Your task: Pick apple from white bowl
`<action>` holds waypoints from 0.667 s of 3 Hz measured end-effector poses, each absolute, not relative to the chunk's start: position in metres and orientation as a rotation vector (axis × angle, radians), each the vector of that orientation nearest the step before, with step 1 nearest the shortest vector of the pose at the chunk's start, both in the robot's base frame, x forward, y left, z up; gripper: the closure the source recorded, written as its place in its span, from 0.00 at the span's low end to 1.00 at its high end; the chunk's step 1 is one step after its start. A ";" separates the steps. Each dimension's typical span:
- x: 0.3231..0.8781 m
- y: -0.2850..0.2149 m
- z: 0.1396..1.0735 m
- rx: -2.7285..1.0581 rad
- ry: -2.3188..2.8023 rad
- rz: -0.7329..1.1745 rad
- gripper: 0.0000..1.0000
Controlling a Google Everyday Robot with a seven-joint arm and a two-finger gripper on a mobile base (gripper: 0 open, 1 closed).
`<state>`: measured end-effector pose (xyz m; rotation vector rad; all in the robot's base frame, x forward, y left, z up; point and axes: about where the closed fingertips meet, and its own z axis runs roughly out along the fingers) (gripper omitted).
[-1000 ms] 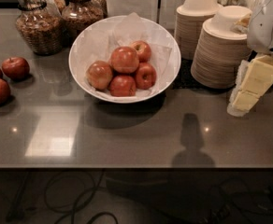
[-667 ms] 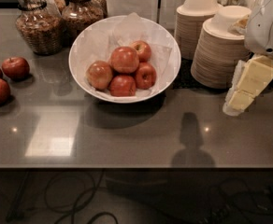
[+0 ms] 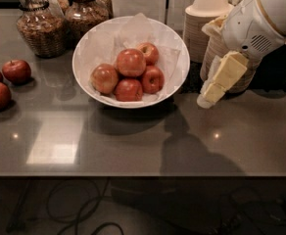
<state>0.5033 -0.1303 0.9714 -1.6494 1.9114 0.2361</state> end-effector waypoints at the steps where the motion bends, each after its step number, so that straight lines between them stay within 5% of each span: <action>1: 0.517 -0.106 0.968 -1.670 1.819 0.340 0.00; 2: 0.528 -0.088 0.964 -1.678 1.741 0.431 0.01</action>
Offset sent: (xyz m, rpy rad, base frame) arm 0.0386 0.0587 -0.0120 0.2432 0.0132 0.2013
